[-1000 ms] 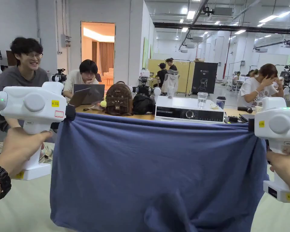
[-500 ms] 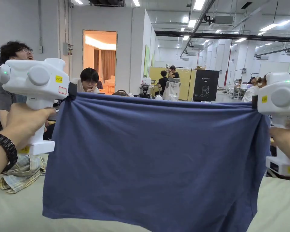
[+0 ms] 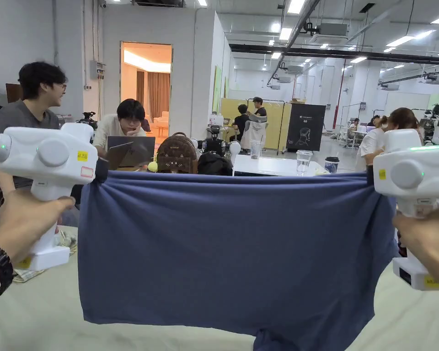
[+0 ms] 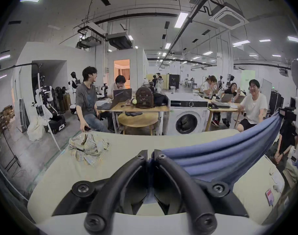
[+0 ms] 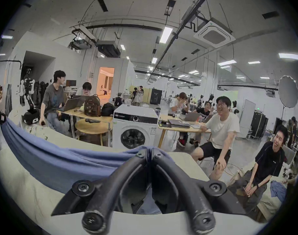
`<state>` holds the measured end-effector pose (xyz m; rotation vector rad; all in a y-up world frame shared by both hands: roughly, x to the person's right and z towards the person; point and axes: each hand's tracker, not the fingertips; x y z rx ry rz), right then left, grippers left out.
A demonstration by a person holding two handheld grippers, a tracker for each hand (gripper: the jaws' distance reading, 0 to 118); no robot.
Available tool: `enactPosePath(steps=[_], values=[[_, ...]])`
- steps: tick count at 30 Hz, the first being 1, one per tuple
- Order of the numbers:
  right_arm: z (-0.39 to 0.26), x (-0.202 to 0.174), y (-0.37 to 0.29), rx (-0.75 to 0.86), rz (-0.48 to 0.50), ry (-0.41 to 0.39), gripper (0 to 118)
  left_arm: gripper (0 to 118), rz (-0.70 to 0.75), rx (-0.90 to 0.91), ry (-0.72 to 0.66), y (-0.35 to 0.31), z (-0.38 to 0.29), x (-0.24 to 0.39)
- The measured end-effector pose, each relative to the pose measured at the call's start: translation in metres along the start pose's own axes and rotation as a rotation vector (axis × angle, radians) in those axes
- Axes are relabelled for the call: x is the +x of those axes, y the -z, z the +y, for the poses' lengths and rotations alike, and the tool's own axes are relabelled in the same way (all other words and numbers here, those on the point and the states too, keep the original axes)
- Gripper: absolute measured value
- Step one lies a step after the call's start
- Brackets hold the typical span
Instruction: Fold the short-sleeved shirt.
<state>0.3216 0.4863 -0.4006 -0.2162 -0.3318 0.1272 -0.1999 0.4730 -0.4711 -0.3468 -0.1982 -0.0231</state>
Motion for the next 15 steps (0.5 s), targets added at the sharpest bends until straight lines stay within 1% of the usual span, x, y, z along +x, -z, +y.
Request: enactPosePath(steps=[10, 15], values=[[-0.085, 0.006, -0.103, -0.043, -0.004, -0.024, 0, 0, -0.045, -0.028, -0.037, -0.084, -0.101, 0.000], [-0.119, 0.007, -0.140, -0.070, 0.014, -0.044, 0, 0, -0.066, -0.042, -0.047, -0.118, -0.146, 0.003]])
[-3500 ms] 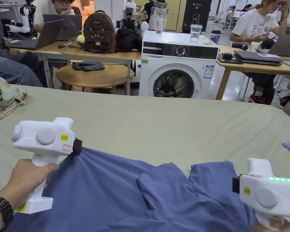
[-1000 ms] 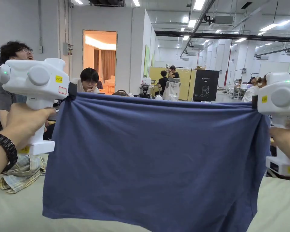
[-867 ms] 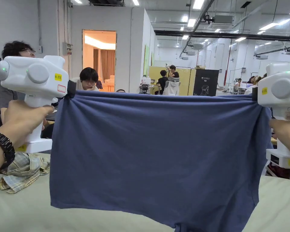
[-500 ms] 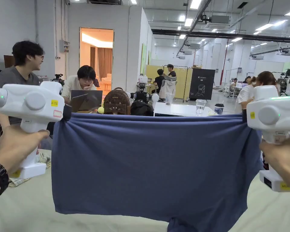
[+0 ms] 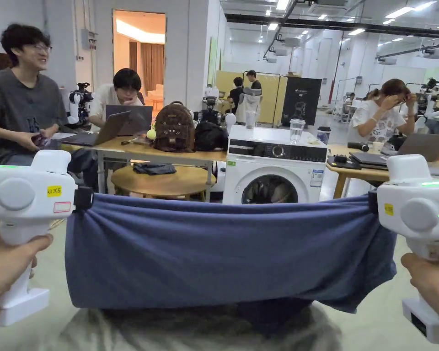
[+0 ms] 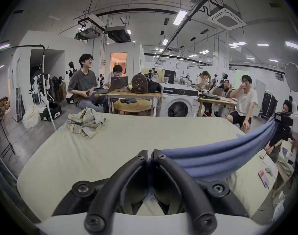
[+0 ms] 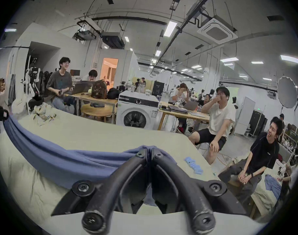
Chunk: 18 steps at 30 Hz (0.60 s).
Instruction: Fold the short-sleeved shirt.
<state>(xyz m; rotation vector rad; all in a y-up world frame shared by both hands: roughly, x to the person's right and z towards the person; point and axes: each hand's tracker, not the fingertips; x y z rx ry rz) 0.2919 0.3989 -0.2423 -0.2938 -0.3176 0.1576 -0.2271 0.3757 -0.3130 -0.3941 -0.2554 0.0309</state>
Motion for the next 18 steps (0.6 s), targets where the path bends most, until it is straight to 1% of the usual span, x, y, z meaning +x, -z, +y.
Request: enactPosePath(steps=[2, 3, 5, 6, 10, 15, 18], values=[[-0.016, -0.002, -0.010, -0.020, 0.016, -0.002, 0, 0, -0.006, -0.014, -0.017, -0.007, -0.019, -0.001], [-0.026, -0.004, -0.013, -0.039, 0.014, -0.013, 0, 0, -0.007, -0.018, -0.027, -0.011, -0.029, -0.001], [-0.043, -0.007, -0.018, -0.076, 0.042, -0.029, 0, 0, -0.013, -0.035, -0.033, -0.018, -0.050, -0.002], [-0.053, -0.009, -0.020, -0.095, 0.039, -0.022, 0, 0, -0.011, -0.046, -0.043, -0.018, -0.060, -0.003], [-0.094, -0.014, -0.013, -0.198, 0.061, -0.050, 0, 0, -0.025, -0.109, -0.056, -0.024, -0.102, -0.004], [-0.151, -0.023, -0.001, -0.322, 0.103, -0.051, 0, 0, -0.024, -0.198, -0.049, -0.023, -0.150, 0.001], [-0.183, -0.029, 0.012, -0.395, 0.118, -0.023, 0, 0, -0.024, -0.262, -0.043, -0.015, -0.174, 0.007]])
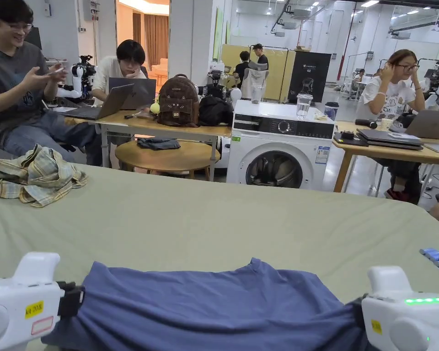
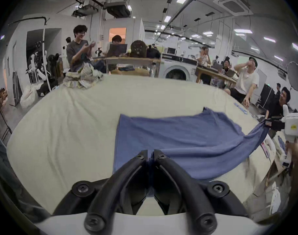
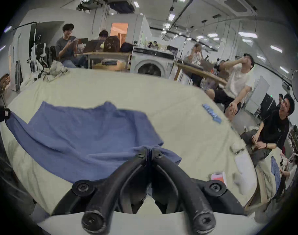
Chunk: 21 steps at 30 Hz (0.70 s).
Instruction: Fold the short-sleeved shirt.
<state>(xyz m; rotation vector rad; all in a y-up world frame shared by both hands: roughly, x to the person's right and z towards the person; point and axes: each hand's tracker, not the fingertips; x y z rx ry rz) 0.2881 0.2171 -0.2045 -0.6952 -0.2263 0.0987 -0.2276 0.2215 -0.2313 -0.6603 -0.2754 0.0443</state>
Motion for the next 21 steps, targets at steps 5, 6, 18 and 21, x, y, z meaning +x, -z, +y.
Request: enactPosePath(steps=[5, 6, 18, 21], values=[[-0.026, -0.010, 0.032, -0.048, 0.023, 0.014, 2, 0, 0.032, -0.070, -0.005, 0.029, -0.024, 0.000], [-0.031, -0.011, 0.037, -0.064, 0.033, 0.023, 5, 0, 0.045, -0.090, -0.014, 0.034, -0.028, -0.001], [-0.028, -0.027, 0.029, 0.127, 0.012, 0.100, 50, 45, 0.079, 0.062, -0.088, 0.032, -0.018, 0.003], [-0.025, -0.041, 0.016, 0.236, 0.037, 0.132, 50, 45, 0.081, 0.136, -0.065, 0.027, -0.017, 0.015]])
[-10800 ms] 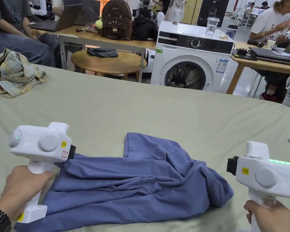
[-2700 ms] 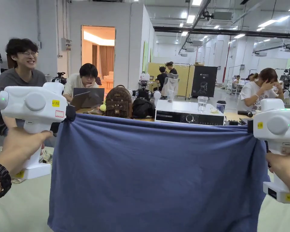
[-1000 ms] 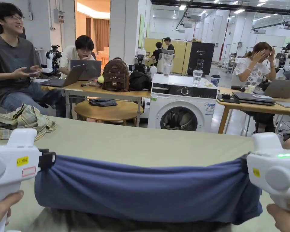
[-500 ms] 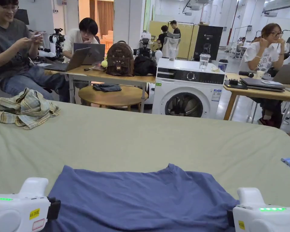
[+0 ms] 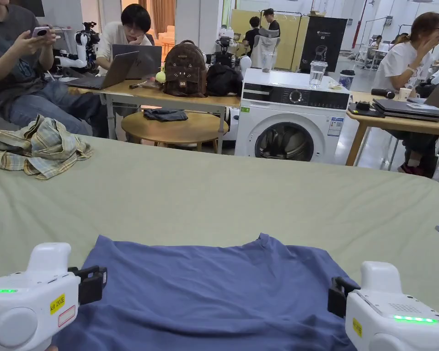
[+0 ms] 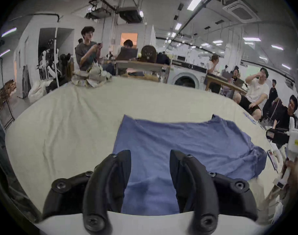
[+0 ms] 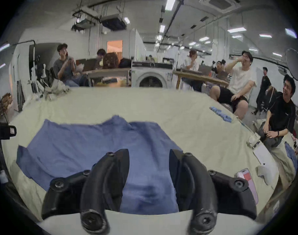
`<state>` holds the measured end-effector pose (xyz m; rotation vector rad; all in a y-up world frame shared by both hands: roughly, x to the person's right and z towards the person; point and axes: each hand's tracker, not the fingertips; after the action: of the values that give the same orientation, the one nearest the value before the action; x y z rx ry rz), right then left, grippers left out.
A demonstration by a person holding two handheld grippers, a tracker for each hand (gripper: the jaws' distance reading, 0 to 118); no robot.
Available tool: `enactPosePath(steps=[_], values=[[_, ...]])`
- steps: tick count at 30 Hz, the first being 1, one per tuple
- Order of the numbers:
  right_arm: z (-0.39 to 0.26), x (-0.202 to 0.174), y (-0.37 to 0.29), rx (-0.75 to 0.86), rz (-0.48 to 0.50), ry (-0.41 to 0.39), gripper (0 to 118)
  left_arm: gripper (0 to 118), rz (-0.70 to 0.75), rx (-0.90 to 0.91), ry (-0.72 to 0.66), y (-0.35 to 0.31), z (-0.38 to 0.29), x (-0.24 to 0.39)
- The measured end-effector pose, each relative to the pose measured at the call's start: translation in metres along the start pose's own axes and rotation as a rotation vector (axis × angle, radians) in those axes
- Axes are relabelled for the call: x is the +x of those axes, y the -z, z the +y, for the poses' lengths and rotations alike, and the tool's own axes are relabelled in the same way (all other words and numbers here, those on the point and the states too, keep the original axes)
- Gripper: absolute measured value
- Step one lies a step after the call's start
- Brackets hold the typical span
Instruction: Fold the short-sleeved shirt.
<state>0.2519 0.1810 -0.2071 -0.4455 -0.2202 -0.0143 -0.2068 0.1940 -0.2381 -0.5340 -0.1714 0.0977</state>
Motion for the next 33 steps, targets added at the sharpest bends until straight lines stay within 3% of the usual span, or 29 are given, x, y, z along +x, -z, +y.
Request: enactPosePath(steps=[2, 3, 4, 5, 6, 13, 24, 26, 27, 28, 29, 33], values=[[0.002, -0.014, -0.005, 0.025, 0.001, 0.000, 39, 45, -0.009, 0.040, 0.014, -0.001, -0.001, 0.008], [0.002, -0.020, -0.005, 0.033, 0.014, 0.003, 22, 40, 0.001, 0.039, 0.030, 0.000, -0.002, 0.013], [0.002, -0.024, -0.004, 0.040, 0.027, 0.010, 2, 22, 0.008, 0.045, 0.048, 0.001, -0.002, 0.018], [0.002, -0.029, -0.004, 0.046, 0.029, 0.020, 0, 6, 0.023, 0.048, 0.069, 0.002, -0.003, 0.022], [0.003, -0.034, -0.002, 0.043, 0.027, 0.017, 0, 0, 0.060, 0.045, 0.088, 0.005, -0.004, 0.027], [0.007, -0.055, 0.013, 0.036, 0.058, 0.010, 0, 0, 0.082, -0.040, 0.058, 0.034, 0.025, 0.005], [0.015, -0.058, 0.054, -0.041, 0.078, -0.027, 0, 0, 0.036, -0.323, -0.088, 0.159, 0.121, -0.078], [0.015, -0.058, 0.061, -0.054, 0.074, -0.033, 0, 4, 0.004, -0.383, -0.123, 0.185, 0.130, -0.084], [0.014, -0.058, 0.063, -0.059, 0.072, -0.038, 0, 17, 0.004, -0.409, -0.131, 0.195, 0.134, -0.084], [0.014, -0.057, 0.065, -0.064, 0.070, -0.040, 0, 36, -0.011, -0.429, -0.141, 0.205, 0.135, -0.085], [0.014, -0.056, 0.068, -0.071, 0.070, -0.041, 0, 47, -0.009, -0.452, -0.145, 0.215, 0.137, -0.085], [0.011, -0.053, 0.078, -0.103, 0.064, -0.050, 0, 57, 0.050, -0.525, -0.092, 0.249, 0.131, -0.076]])
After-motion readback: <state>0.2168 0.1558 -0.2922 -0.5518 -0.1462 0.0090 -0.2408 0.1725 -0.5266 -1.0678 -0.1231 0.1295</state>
